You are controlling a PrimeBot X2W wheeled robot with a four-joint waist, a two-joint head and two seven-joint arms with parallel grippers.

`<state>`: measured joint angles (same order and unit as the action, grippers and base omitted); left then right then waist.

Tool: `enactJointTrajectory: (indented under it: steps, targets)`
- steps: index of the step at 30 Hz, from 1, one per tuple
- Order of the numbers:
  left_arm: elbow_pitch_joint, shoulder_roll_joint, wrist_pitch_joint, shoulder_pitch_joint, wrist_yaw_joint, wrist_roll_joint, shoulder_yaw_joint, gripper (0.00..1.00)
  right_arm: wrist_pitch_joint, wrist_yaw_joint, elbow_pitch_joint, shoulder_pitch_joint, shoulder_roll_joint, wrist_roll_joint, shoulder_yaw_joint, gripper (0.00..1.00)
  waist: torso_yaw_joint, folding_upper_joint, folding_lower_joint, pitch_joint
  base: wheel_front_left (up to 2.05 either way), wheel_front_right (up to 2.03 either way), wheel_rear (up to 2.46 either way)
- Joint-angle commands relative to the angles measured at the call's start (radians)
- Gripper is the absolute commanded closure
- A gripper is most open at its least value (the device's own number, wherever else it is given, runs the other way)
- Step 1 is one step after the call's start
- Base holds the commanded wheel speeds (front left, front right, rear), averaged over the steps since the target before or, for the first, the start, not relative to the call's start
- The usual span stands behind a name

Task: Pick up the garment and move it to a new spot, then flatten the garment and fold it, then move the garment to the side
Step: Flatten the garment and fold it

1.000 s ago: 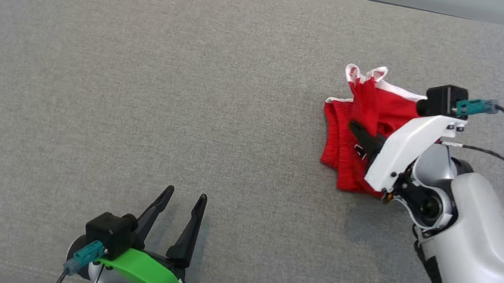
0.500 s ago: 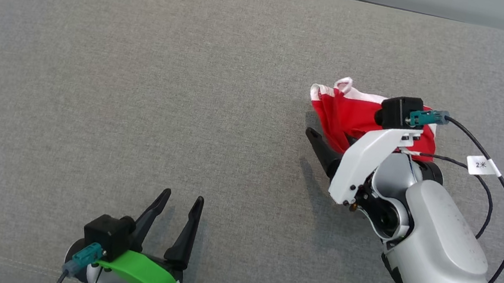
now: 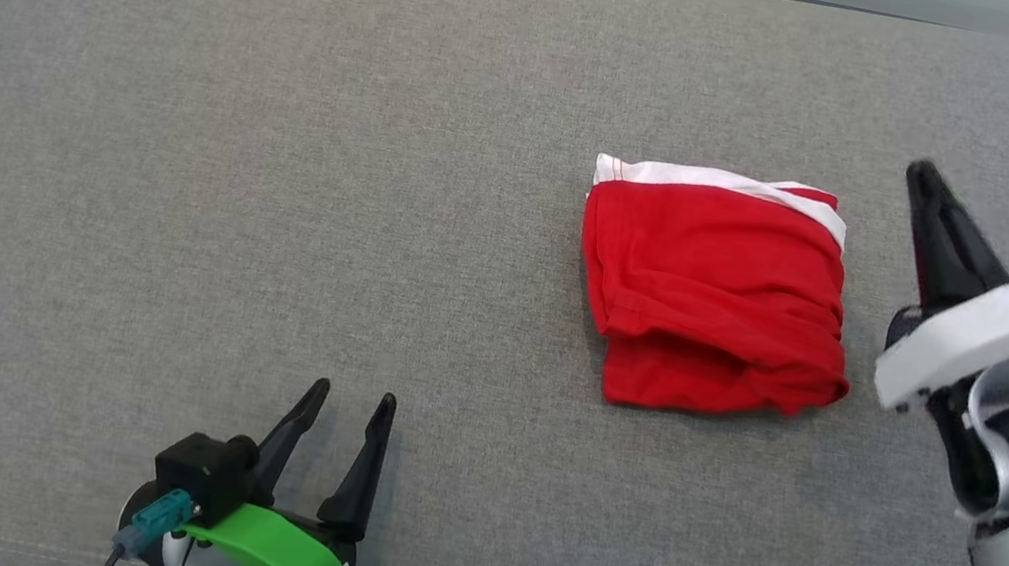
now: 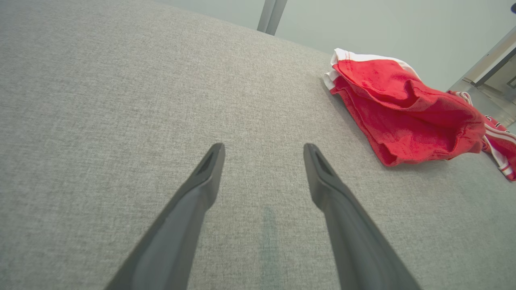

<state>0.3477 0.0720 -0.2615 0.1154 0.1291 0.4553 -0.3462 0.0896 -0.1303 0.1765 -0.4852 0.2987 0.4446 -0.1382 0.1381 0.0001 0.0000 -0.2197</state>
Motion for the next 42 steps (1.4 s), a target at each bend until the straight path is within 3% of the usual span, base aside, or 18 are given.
enactJointTrajectory:
  steps: [1,7,14,27,31,35,38,42]
  targets:
    - [0.002,-0.001,-0.004,0.014,0.003,-0.002,-0.006,0.0,-0.037,0.0,0.033,0.023,0.009,-0.041,-0.021,1.0,-0.004,-0.0001,0.0,-0.009,0.0,0.0,0.0]
    - [0.013,-0.001,-0.004,0.031,0.003,0.003,-0.027,0.0,-0.294,0.0,0.308,0.028,0.008,-0.132,-0.152,1.0,0.006,-0.0001,0.0,-0.011,0.0,0.0,0.0]
    - [0.016,0.01,-0.004,0.037,0.003,-0.004,-0.024,0.0,-0.355,0.0,0.493,-0.034,-0.028,-0.159,-0.299,1.0,0.023,-0.0001,0.0,-0.013,0.0,0.0,0.0]
    - [0.014,-0.009,-0.003,0.001,0.003,0.001,0.002,0.0,-0.354,0.0,0.46,0.031,0.037,-0.145,-0.515,1.0,0.057,-0.0001,0.0,0.003,0.0,0.0,0.0]
    - [0.012,-0.011,-0.003,-0.003,0.003,-0.001,0.008,0.0,-0.354,0.0,0.456,0.034,0.049,-0.127,-0.542,1.0,0.048,-0.0001,0.0,0.005,0.0,0.0,0.0]
    - [0.0,-0.013,-0.003,-0.004,0.003,-0.005,0.016,0.0,-0.355,0.0,0.39,0.042,0.055,-0.138,-0.487,1.0,0.035,-0.0001,0.0,0.009,0.0,0.0,0.0]
    - [-0.019,-0.012,-0.003,-0.015,0.003,-0.012,0.048,0.0,-0.355,0.0,0.287,0.079,0.042,-0.165,-0.379,0.0,0.02,-0.0001,0.0,0.023,0.0,0.0,0.0]
    - [-0.051,-0.016,-0.003,-0.055,0.003,-0.027,0.105,0.0,-0.355,0.0,0.119,0.194,0.012,-0.232,-0.217,0.0,-0.012,-0.0001,0.0,0.056,0.0,0.0,0.0]
